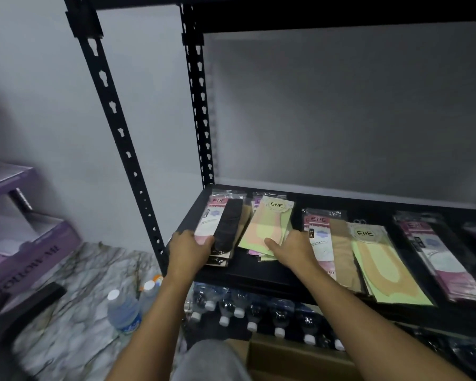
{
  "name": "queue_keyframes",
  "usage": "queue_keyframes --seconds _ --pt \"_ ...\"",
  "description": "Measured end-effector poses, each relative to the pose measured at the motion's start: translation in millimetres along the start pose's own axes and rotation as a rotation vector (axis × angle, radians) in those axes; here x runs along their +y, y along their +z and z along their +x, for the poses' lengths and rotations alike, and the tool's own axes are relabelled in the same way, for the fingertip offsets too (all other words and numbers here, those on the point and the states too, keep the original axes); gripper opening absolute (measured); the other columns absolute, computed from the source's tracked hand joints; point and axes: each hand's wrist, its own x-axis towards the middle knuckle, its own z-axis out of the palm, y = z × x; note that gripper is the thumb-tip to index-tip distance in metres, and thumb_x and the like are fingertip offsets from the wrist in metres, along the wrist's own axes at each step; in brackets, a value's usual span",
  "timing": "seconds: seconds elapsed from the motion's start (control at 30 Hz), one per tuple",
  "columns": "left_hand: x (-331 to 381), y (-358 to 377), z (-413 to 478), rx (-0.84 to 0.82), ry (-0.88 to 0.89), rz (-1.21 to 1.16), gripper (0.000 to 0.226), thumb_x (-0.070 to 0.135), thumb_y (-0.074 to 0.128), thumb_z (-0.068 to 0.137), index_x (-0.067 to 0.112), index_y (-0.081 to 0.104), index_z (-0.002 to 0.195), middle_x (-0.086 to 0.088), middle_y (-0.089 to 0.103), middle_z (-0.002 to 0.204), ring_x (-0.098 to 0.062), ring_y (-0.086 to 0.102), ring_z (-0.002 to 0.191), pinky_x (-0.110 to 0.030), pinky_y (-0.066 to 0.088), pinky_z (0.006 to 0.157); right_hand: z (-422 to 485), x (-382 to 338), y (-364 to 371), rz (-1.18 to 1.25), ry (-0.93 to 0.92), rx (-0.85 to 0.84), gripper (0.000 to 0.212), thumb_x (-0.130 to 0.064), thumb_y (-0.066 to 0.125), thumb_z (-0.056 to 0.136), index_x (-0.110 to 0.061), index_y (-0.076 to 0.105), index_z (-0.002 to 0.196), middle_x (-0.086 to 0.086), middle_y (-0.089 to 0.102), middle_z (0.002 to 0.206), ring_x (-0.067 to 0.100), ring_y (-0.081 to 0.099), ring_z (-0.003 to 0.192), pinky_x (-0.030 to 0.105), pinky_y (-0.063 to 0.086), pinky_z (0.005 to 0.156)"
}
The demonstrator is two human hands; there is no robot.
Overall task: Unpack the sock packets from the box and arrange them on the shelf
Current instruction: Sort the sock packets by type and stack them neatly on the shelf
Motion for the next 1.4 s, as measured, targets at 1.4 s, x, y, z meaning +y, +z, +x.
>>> queue_keyframes --seconds 1.4 --pt "76 40 -91 -0.294 -0.081 -1.161 0.028 -0.002 0.066 0.086 0.014 0.053 0.104 -0.012 0.069 0.099 -0.02 0.07 0.078 -0.028 0.056 0.057 -70 87 -131 0.842 0.082 0.336 0.026 -0.005 0.064 0.087 -0.016 0.058 0.109 -0.005 0.063 0.093 0.005 0.058 0.08 0.023 0.047 0.077"
